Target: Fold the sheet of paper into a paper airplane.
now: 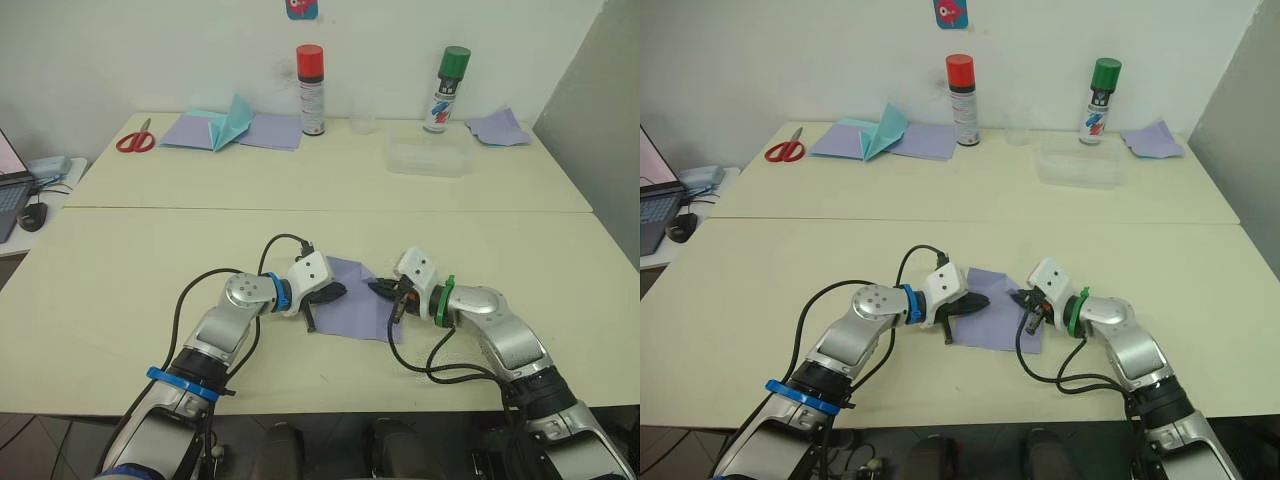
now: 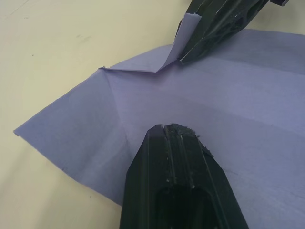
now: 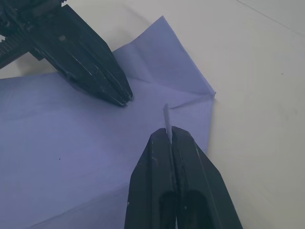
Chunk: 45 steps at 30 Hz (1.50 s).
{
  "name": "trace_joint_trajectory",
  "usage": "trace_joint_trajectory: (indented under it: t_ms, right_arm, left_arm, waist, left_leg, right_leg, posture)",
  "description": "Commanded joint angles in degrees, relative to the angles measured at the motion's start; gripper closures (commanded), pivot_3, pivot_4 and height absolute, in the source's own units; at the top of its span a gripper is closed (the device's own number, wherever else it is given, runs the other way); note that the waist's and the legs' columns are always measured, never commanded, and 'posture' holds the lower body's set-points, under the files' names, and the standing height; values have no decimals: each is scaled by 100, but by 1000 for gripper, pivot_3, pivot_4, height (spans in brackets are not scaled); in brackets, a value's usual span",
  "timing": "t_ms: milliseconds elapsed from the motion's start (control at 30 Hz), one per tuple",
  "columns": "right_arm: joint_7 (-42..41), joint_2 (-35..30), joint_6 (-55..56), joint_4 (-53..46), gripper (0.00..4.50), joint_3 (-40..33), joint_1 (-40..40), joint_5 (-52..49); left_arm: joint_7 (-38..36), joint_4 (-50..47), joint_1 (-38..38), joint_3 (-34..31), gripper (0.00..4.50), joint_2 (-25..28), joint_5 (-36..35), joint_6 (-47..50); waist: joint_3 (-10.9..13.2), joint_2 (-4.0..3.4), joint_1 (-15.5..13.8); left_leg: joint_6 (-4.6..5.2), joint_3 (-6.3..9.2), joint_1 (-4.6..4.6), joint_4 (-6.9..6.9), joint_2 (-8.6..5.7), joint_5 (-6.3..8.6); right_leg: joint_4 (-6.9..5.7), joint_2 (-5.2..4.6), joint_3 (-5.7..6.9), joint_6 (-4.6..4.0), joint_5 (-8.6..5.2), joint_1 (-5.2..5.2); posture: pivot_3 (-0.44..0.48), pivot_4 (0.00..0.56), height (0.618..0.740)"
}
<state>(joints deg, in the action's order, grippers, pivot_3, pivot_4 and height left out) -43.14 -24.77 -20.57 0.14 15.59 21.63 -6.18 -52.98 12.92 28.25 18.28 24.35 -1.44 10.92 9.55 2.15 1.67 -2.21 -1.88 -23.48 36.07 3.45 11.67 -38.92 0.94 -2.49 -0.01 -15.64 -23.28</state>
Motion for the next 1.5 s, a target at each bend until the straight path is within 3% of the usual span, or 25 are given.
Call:
trace_joint_trajectory:
  t_ms: [33,1500]
  right_arm:
    - [-50,-35,247,-37,4485,111,76,201]
    - [-319,122,403,303,4485,327,144,588]
  left_arm:
    - [26,209,-51,199,4500,-35,233,142]
    - [-20,281,180,-23,4500,0,73,288]
  waist:
    - [0,0,0]
    - [0,0,6]
  left_leg:
    - [0,0,0,0,0,0]
    - [0,-1,6,0,2,0]
  right_leg:
    - [0,0,0,0,0,0]
    - [-2,3,-1,0,0,2]
  posture:
    - [0,150,740]
    - [0,150,740]
